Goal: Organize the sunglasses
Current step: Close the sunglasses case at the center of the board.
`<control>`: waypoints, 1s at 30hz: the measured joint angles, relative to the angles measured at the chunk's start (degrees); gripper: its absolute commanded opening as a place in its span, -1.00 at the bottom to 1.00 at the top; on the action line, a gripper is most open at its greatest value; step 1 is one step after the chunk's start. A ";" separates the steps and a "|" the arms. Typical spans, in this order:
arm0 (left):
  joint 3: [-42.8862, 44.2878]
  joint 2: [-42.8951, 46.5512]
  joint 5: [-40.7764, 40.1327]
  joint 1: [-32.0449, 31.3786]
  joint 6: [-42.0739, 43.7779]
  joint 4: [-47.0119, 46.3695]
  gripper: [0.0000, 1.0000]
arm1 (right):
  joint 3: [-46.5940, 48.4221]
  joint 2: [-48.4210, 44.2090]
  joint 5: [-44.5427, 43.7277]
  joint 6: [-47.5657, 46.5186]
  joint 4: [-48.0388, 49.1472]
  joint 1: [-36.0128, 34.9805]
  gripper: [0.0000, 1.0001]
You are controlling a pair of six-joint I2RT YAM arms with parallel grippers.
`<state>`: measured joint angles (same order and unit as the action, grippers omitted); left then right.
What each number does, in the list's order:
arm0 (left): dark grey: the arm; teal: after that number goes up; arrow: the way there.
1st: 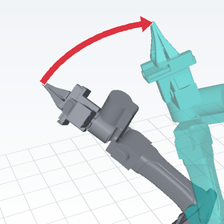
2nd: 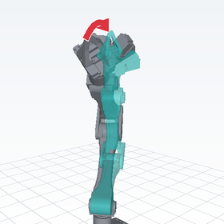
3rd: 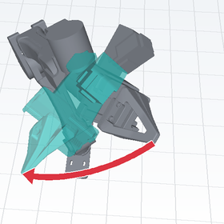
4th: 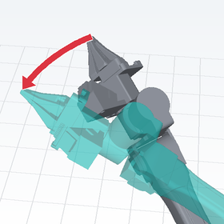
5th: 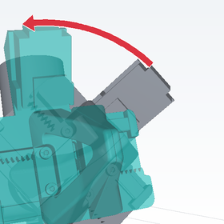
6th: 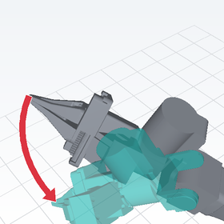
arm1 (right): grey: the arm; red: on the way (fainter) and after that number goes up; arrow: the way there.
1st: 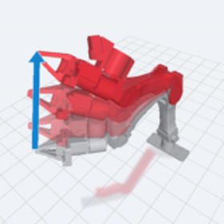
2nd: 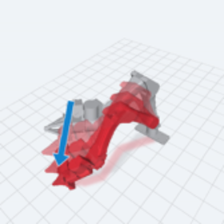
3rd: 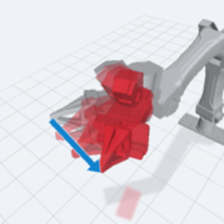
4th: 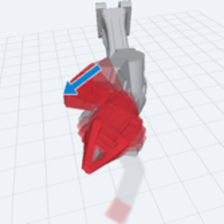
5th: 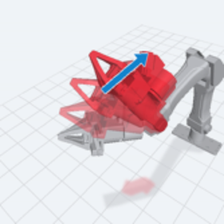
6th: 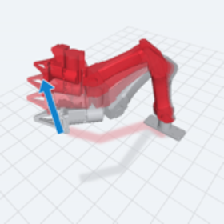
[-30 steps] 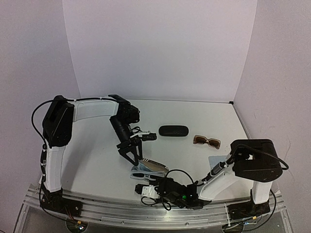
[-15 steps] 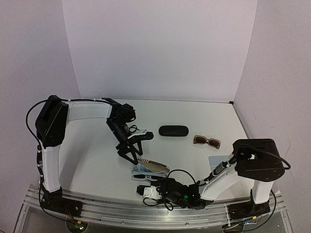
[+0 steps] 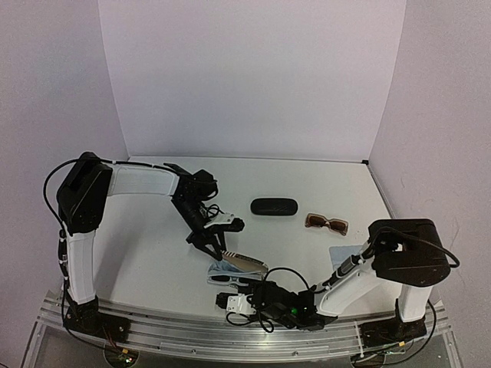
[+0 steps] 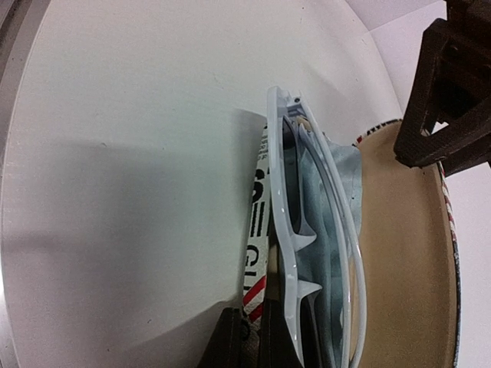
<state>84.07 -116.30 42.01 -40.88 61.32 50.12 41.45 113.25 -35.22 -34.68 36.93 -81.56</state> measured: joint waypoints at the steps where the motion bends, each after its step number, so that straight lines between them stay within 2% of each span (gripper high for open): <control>1: -0.63 0.01 0.27 -0.10 0.16 0.17 -0.62 | 0.00 0.00 -0.03 0.04 -0.01 0.00 -0.90; 5: -1.81 0.78 0.15 0.02 -0.13 -1.12 -0.97 | 0.00 -0.15 0.03 0.42 -0.26 -0.16 -0.89; 6: -1.86 0.96 -0.39 0.06 -0.51 -1.83 -1.00 | 0.02 -0.17 0.37 0.58 -0.22 -0.31 -0.87; 8: -2.13 1.05 -1.69 -0.06 -1.22 -3.43 -1.00 | 0.19 -0.34 1.24 1.24 -0.31 -0.56 -0.82; 13: -4.97 1.98 -2.95 -0.50 -3.24 -3.65 -1.00 | 1.52 -2.06 3.64 4.20 -4.69 -0.32 -0.42; 15: -6.64 3.07 -3.70 -0.75 -5.04 -3.65 -1.00 | 2.44 -3.13 5.86 6.21 -7.54 -0.12 -0.32; 21: -11.33 7.92 -7.73 -1.43 -11.11 -7.63 -1.00 | 4.65 -4.76 11.56 12.42 -13.94 0.35 -0.20; 30: -18.28 15.19 -14.96 -2.67 -15.53 -17.74 -1.00 | 6.41 -5.41 13.63 15.15 -17.64 0.65 0.02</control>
<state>65.79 -101.11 27.05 -43.55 45.80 32.38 47.86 107.84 -21.59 -19.52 19.29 -80.91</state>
